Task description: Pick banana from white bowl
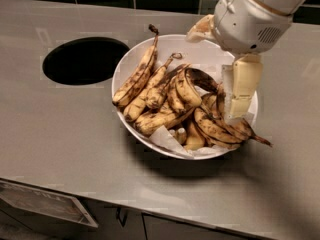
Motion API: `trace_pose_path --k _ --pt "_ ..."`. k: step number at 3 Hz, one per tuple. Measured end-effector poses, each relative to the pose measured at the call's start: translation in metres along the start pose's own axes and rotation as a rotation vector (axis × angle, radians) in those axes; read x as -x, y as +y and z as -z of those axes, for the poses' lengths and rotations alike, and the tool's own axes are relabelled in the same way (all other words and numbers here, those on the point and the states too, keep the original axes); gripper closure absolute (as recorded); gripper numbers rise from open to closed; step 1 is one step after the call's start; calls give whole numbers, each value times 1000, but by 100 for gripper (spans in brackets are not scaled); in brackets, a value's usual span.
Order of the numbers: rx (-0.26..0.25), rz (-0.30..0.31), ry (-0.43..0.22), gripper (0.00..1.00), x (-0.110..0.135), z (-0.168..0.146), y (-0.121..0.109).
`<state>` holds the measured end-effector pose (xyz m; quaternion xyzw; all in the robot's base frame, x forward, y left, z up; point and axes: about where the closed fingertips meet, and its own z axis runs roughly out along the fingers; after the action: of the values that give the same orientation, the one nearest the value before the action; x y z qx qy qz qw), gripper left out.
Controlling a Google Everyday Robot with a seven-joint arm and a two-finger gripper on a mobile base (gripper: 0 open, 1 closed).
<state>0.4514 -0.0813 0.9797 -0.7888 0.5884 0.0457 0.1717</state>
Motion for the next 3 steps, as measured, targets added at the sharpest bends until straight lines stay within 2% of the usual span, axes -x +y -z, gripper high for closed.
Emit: trace_pose_path --k 2,3 --pt "65 76 -25 0 8 -22 -2" --pt "78 144 -21 0 13 -28 -3"
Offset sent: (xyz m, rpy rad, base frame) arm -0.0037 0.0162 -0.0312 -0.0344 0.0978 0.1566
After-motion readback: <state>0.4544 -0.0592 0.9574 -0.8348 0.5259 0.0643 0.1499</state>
